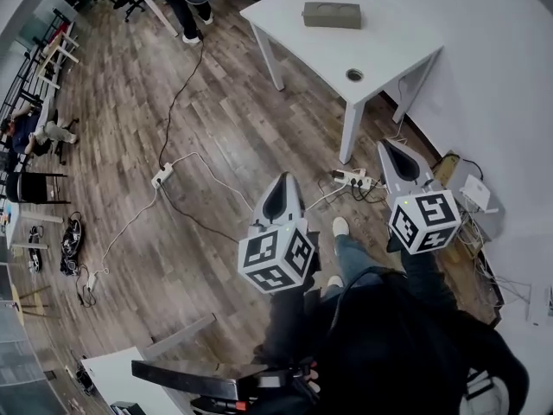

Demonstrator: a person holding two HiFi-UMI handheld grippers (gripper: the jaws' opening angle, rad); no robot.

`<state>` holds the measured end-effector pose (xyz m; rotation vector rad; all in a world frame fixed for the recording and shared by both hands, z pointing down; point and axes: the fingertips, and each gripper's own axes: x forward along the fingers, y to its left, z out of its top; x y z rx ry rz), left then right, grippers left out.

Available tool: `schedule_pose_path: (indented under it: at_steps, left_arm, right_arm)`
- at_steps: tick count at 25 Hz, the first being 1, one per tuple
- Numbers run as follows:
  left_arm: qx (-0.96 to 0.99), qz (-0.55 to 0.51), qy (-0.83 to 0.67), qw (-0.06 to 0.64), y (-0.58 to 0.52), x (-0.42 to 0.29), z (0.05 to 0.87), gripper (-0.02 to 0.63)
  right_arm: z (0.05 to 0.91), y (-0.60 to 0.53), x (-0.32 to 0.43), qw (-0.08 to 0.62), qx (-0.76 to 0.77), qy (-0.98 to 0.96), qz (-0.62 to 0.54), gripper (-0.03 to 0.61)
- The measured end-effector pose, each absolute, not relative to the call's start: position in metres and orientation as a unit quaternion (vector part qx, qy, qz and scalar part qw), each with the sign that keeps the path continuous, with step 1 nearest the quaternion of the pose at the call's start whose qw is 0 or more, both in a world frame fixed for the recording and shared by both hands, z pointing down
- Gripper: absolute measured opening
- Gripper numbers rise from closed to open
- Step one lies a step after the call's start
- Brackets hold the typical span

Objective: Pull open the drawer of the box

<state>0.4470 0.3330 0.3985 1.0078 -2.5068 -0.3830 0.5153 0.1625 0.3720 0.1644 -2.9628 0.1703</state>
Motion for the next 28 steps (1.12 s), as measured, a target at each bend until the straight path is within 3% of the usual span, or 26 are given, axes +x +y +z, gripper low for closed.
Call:
schedule_pose_path:
  at_steps: [7, 21, 28]
  left_arm:
    - [0.347, -0.148, -0.909, 0.178, 0.288, 0.363, 0.361, -0.005]
    - [0.331, -0.151, -0.913, 0.186, 0.253, 0.264, 0.375, -0.005]
    - [0.336, -0.152, -0.912, 0.180, 0.259, 0.159, 0.372, -0.005]
  right_arm:
    - [0.347, 0.117, 0.422, 0.078, 0.025, -0.995, 0.048, -0.008]
    - [0.361, 0.085, 0.310, 0.091, 0.004, -0.995, 0.044, -0.009]
    - [0.359, 0.086, 0.210, 0.088, 0.016, -0.995, 0.038, -0.008]
